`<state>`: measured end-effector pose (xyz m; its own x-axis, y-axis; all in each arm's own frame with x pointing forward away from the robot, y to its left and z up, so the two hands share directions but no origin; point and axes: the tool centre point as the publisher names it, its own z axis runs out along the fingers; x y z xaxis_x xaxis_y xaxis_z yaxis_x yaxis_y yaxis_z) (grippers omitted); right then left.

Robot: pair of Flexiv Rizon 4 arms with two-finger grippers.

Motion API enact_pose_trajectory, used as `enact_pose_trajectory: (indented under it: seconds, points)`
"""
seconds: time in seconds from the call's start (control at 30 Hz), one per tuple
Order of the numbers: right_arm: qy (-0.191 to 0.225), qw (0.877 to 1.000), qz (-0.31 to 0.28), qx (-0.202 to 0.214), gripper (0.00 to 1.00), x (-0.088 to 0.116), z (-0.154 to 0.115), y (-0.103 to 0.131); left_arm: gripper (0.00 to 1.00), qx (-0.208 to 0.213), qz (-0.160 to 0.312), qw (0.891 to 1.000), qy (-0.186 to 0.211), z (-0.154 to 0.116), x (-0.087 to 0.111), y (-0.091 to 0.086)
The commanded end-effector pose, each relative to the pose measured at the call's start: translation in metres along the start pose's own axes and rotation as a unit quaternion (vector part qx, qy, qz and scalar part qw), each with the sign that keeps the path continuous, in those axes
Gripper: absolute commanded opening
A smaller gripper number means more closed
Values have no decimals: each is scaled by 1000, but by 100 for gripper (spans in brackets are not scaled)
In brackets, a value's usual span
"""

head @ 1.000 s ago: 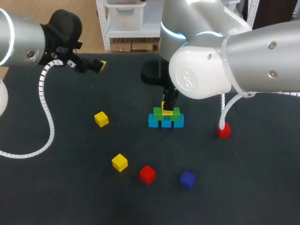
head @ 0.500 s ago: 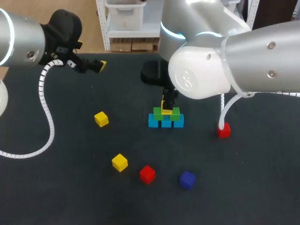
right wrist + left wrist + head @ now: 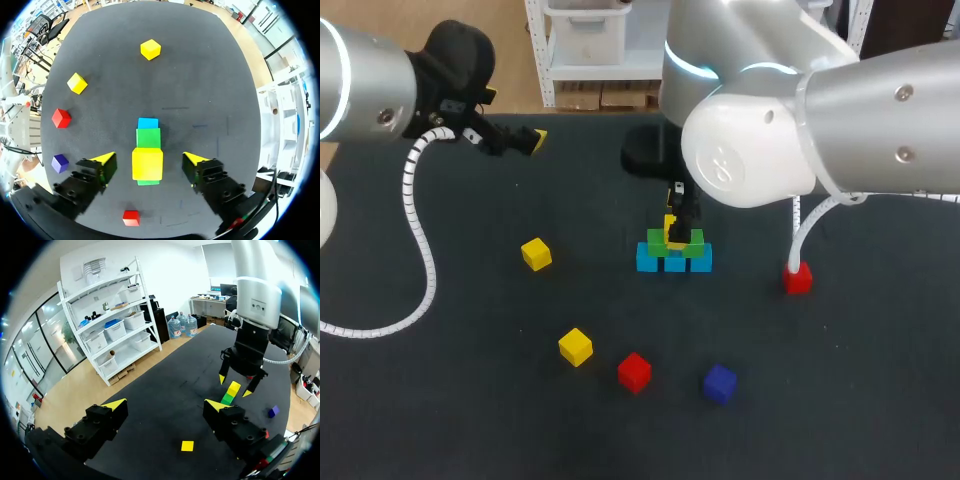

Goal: Place the blue cubes, place green cubes on the blue cubes, place the yellow cubes on the green cubes, then place the red cubes on the yellow cubes, and place purple cube on the red cubes.

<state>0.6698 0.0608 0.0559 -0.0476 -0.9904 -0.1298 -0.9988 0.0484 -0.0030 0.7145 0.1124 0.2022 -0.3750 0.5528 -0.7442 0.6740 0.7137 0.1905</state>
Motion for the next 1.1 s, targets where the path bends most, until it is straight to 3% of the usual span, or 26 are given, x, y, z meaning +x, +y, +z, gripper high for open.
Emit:
enact_pose_trajectory:
  seconds: [0.03,0.27,0.37,0.47,0.67,0.87,1.1]
  points:
    - [-3,1000,4,0,100,5,-2,-1,100,3,1,1000,-2,0,1,1]
    - [-20,1000,15,-6,100,9,-12,4,100,3,1,1000,-2,0,1,1]
    - [-47,998,33,-6,93,10,-26,16,100,3,1,1000,-2,0,1,1]
    - [-62,998,21,-6,99,12,-38,31,100,3,1,1000,-2,0,1,1]
    - [-100,994,29,17,100,25,-67,44,100,3,1,1000,-2,0,1,1]
    - [-168,982,78,39,100,47,-92,28,100,3,1,1000,-2,0,1,1]
    - [-237,959,148,48,100,72,-109,-3,100,3,1,1000,-2,0,1,1]
